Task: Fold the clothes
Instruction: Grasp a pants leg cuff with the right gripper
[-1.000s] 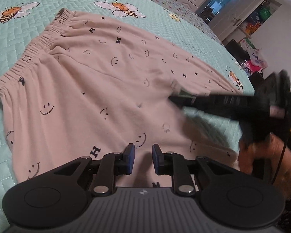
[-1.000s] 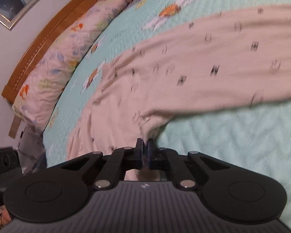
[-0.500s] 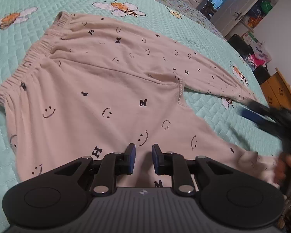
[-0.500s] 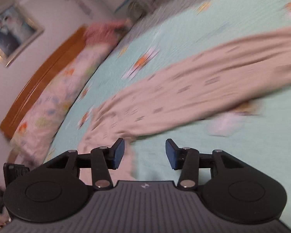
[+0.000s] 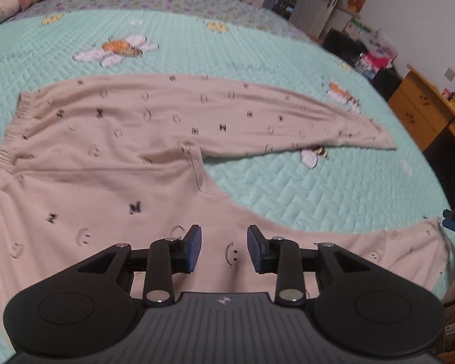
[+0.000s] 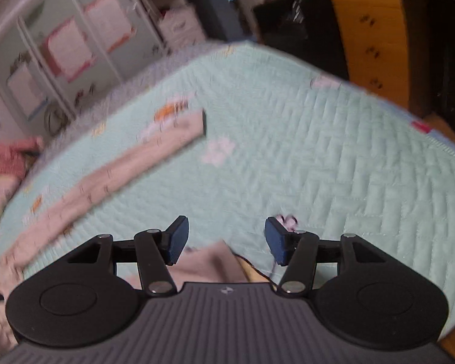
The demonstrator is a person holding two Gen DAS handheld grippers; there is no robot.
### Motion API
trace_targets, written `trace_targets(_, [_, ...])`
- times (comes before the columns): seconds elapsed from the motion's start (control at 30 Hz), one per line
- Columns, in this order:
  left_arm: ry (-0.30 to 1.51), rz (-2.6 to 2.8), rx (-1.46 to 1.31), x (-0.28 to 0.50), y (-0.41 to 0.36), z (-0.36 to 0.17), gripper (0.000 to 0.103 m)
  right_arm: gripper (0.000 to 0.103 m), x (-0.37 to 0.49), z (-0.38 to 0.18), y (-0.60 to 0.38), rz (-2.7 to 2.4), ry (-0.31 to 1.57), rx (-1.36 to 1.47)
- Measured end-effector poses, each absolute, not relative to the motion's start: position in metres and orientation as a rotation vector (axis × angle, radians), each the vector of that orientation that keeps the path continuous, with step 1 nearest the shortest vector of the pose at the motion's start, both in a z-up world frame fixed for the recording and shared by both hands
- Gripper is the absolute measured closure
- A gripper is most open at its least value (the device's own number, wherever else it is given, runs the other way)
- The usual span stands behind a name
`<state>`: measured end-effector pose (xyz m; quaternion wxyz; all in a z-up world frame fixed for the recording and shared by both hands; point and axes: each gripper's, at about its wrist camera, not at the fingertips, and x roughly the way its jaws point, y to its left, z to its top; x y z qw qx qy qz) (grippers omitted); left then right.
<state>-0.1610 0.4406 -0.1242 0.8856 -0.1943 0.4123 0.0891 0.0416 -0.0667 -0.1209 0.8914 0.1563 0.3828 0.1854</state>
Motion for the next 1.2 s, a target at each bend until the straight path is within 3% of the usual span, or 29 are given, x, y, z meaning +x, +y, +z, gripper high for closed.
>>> trace_targets(0.2, [0.892,0.203,-0.402,-0.159,0.437,-0.143,0.068,0.049,0.036,-0.136,-0.054,0.486,0.801,0.221])
trace_targets(0.33, [0.903,0.22,-0.37,-0.155,0.431,-0.142,0.066,0.085,0.032,-0.137,-0.055,0.526,0.808,0.19])
trace_targets(0.47, [0.902,0.241,-0.327,-0.153,0.423,-0.142,0.065,0.092,0.023,-0.13,-0.045,0.542,0.781,0.114])
trace_targets(0.7, [0.866,0.283,-0.335,-0.151,0.416,-0.139,0.064,0.093,0.017,-0.085,-0.054,0.465,0.602,0.029])
trace_targets(0.8, [0.86,0.279,-0.281,-0.148,0.406,-0.142,0.061,0.091,0.04,-0.11,-0.056,0.452,0.7,0.062])
trace_targets(0.83, [0.855,0.279,-0.258,-0.148,0.403,-0.144,0.061,0.086,0.044,-0.12,-0.059,0.439,0.727,0.08])
trace_targets(0.9, [0.843,0.272,-0.241,-0.15,0.402,-0.145,0.061,0.084,0.049,-0.134,-0.069,0.422,0.747,0.155])
trace_targets(0.97, [0.834,0.266,-0.248,-0.153,0.404,-0.145,0.061,0.069,0.043,-0.133,-0.087,0.377,0.701,0.287])
trace_targets(1.03, [0.826,0.265,-0.272,-0.155,0.406,-0.142,0.061,0.061,0.027,-0.124,-0.104,0.321,0.613,0.392])
trace_targets(1.2, [0.802,0.261,-0.332,-0.165,0.41,-0.135,0.061,0.058,-0.019,-0.114,-0.124,0.298,0.628,0.562])
